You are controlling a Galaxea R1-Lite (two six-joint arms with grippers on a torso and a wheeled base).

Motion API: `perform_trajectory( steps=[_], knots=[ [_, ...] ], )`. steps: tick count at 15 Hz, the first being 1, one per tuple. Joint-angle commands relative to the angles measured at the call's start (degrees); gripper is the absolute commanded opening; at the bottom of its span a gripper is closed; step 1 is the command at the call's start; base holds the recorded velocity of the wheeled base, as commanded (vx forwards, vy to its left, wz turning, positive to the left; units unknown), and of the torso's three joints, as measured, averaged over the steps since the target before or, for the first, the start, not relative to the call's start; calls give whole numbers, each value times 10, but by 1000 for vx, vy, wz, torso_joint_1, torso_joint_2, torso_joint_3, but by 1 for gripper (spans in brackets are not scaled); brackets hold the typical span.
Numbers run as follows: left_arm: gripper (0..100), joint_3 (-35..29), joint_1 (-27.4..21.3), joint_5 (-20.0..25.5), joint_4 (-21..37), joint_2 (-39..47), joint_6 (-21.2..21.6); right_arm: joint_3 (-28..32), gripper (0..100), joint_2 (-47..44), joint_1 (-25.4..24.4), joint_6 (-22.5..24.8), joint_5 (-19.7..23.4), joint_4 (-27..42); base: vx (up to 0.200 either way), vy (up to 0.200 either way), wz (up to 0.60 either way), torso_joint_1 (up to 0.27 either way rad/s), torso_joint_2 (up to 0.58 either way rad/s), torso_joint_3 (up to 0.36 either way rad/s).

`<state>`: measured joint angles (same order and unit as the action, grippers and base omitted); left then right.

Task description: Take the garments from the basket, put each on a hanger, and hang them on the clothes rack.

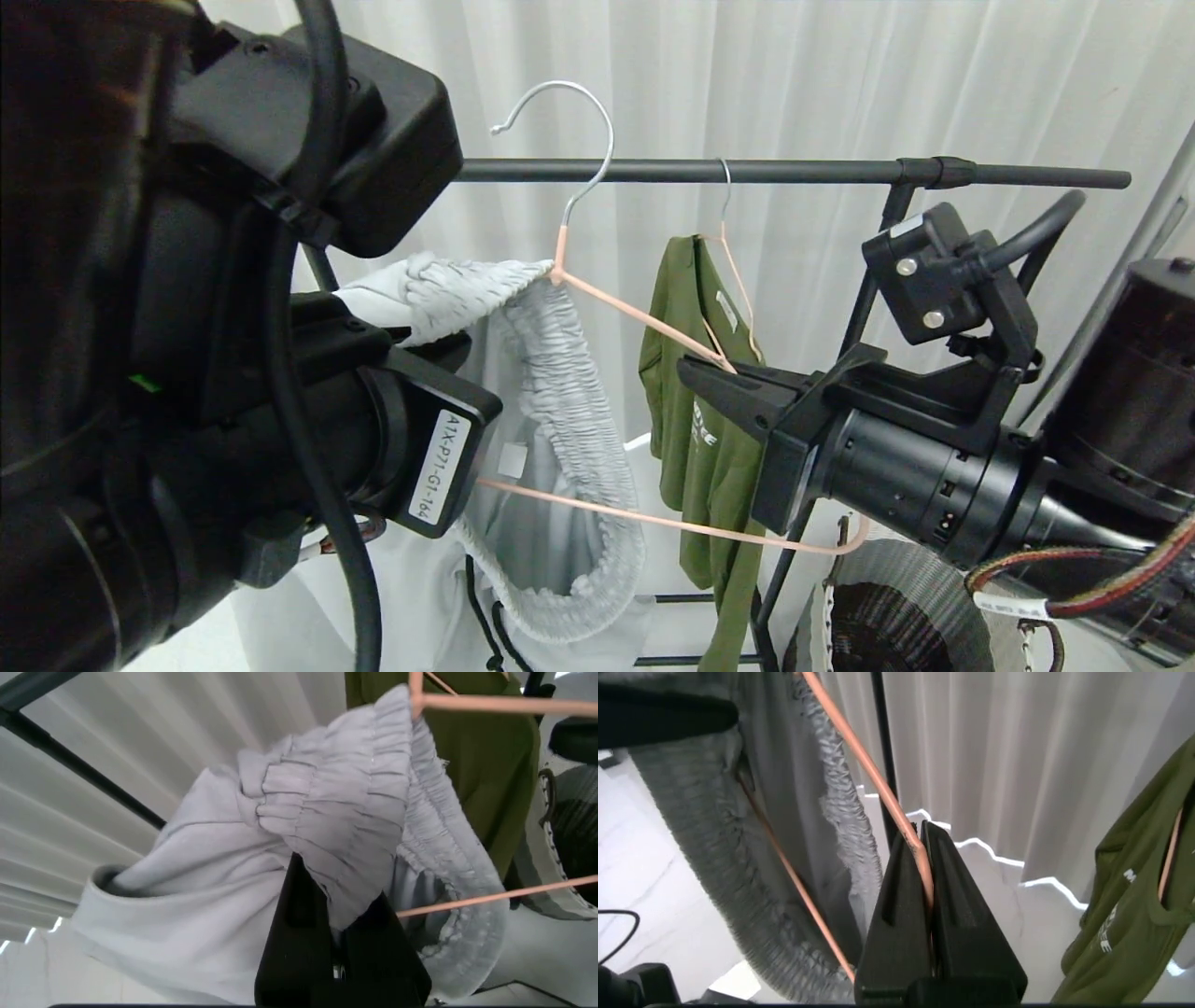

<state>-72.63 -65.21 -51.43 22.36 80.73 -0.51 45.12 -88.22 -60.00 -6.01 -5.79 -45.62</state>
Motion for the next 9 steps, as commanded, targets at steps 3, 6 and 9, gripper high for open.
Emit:
perform_trajectory(
  steps=[3,6,9],
  knots=[
    [100,0,0,-1,1,6,0,1,0,14,-4,6,1,-1,0,0,0,0,0,0],
    [100,0,0,-1,-1,7,-1,3,0,17,-3,9,1,-2,0,0,0,0,0,0],
    [100,1,0,-1,-1,3,-1,0,0,30,-3,19,1,-1,0,0,0,0,0,0]
  ],
)
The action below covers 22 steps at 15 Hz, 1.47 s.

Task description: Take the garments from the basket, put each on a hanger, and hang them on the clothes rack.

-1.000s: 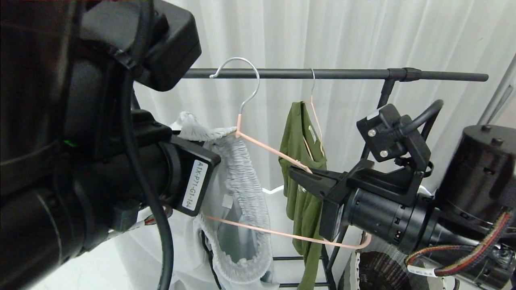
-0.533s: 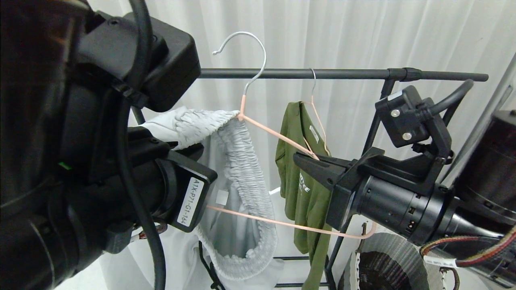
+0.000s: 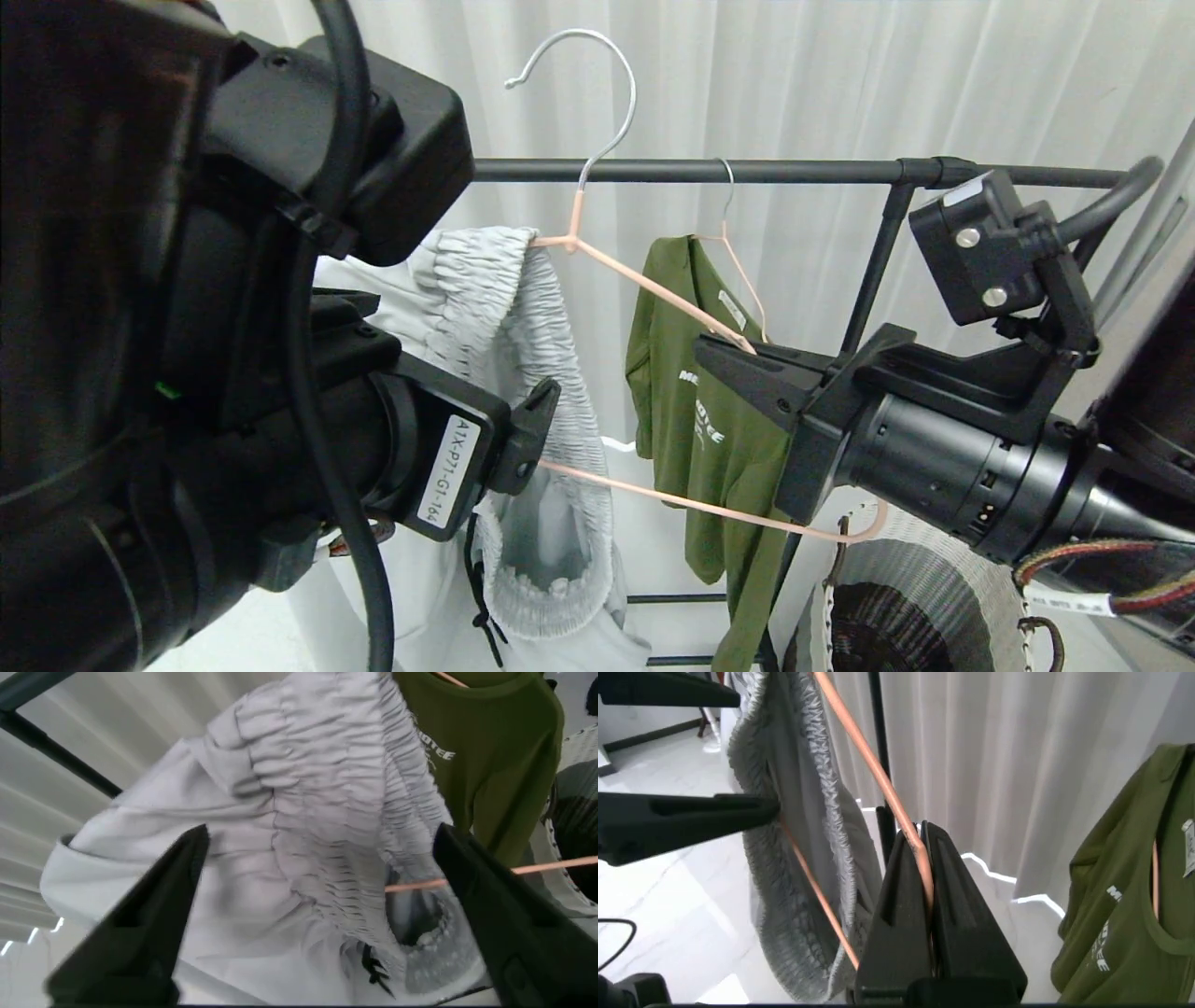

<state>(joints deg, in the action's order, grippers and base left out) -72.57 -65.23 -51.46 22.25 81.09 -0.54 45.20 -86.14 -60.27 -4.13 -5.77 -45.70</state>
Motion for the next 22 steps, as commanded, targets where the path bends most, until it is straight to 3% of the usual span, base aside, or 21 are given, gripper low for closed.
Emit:
perform_trajectory(
  steps=[1,5,10,13,14,15,18,22],
  knots=[
    [100,1,0,0,0,-2,0,-2,0,11,2,3,0,-1,0,0,0,0,0,0],
    [100,7,-40,0,1,-37,26,-9,0,18,30,30,5,0,0,0,0,0,0,0],
    [100,33,-30,7,0,-132,178,-42,0,40,44,59,36,0,0,0,0,0,0,0],
    [100,48,-17,57,1,-163,238,-61,0,51,42,72,44,0,0,0,0,0,0,0],
    [100,61,-9,100,0,-175,288,-66,0,55,39,77,45,0,0,0,0,0,0,0],
    [100,73,0,136,0,-176,311,-70,0,59,34,79,45,0,0,0,0,0,0,0],
    [100,79,42,169,-3,-154,312,-78,0,66,7,85,44,0,0,0,0,0,0,0],
    [100,114,90,172,-102,-135,309,-89,0,69,-14,102,44,0,0,0,0,0,0,0]
  ],
)
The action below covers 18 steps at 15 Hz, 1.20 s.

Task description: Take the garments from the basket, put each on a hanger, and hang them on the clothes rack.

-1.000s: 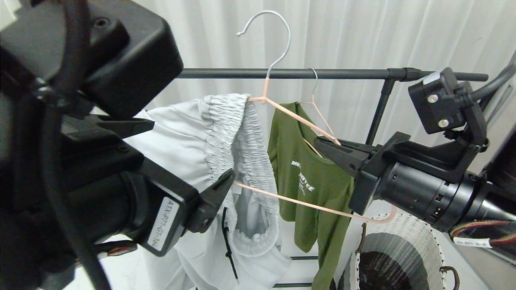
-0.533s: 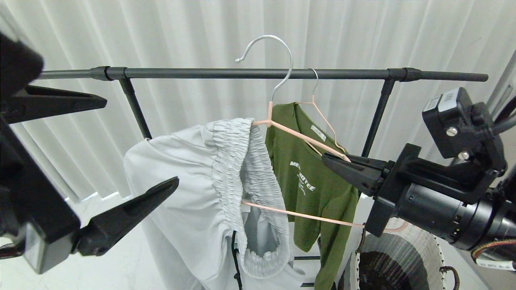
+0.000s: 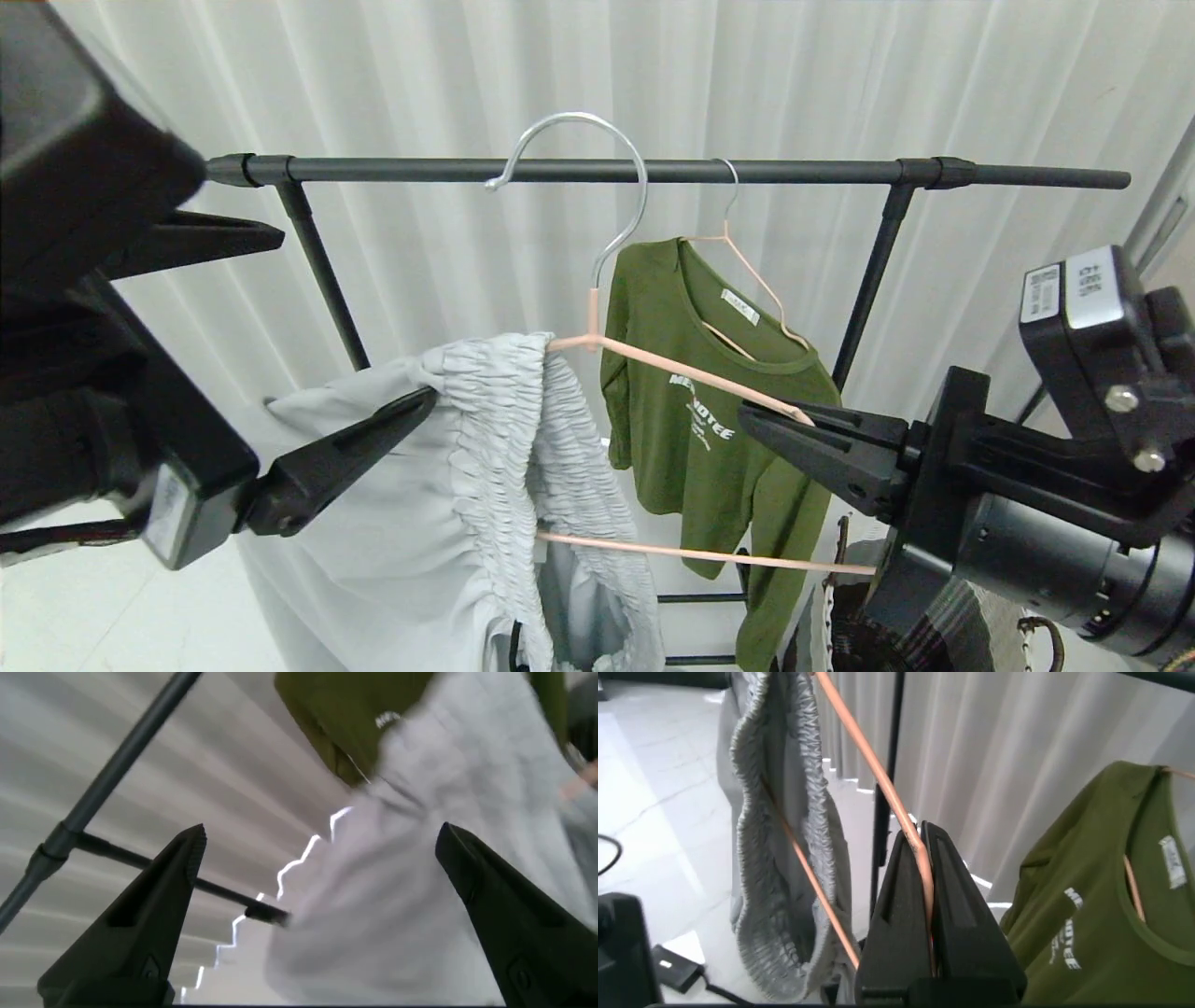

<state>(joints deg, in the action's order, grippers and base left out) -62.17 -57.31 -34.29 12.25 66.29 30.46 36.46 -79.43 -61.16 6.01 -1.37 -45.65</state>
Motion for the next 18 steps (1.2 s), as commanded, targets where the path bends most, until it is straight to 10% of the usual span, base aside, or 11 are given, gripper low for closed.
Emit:
perform_trajectory(
  steps=[1,14,15,18],
  knots=[
    [100,28,11,1,-25,13,4,-2,0,2,-8,1,0,0,0,0,0,0,0,0],
    [100,58,33,47,-29,10,-1,-1,0,4,-58,1,-1,0,0,0,0,0,0,0],
    [0,59,33,50,-29,11,-1,0,0,4,-58,1,-1,0,0,0,0,0,0,0],
    [0,61,40,62,-29,10,-1,1,0,3,-58,1,-1,0,0,0,0,0,0,0]
  ],
)
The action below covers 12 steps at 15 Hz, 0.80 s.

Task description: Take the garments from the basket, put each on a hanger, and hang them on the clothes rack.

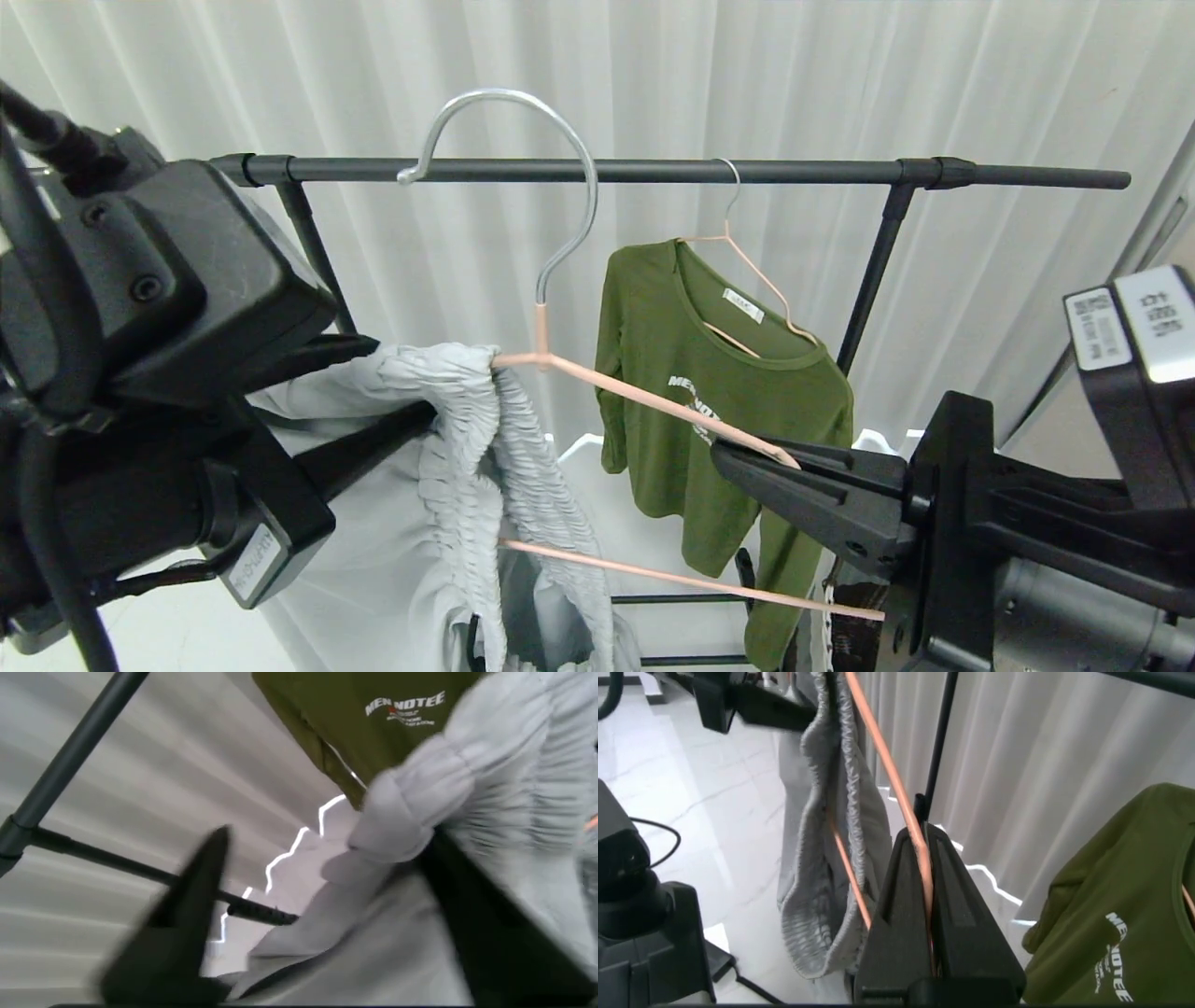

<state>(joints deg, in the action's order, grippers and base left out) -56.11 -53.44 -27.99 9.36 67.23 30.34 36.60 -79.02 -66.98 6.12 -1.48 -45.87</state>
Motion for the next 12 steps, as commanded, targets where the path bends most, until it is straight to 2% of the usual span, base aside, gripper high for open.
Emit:
perform_trajectory(
  steps=[1,5,11,12],
  knots=[
    [0,2,2,3,0,0,0,1,0,-1,0,0,-1,2,0,0,0,0,0,0],
    [0,5,5,4,0,0,0,1,0,-2,0,0,-2,2,0,0,0,0,0,0],
    [0,8,42,3,0,1,4,1,0,-5,6,-1,-4,3,0,0,0,0,0,0],
    [0,8,42,3,0,0,4,2,100,-5,6,-1,-5,3,0,0,0,0,0,0]
  ],
)
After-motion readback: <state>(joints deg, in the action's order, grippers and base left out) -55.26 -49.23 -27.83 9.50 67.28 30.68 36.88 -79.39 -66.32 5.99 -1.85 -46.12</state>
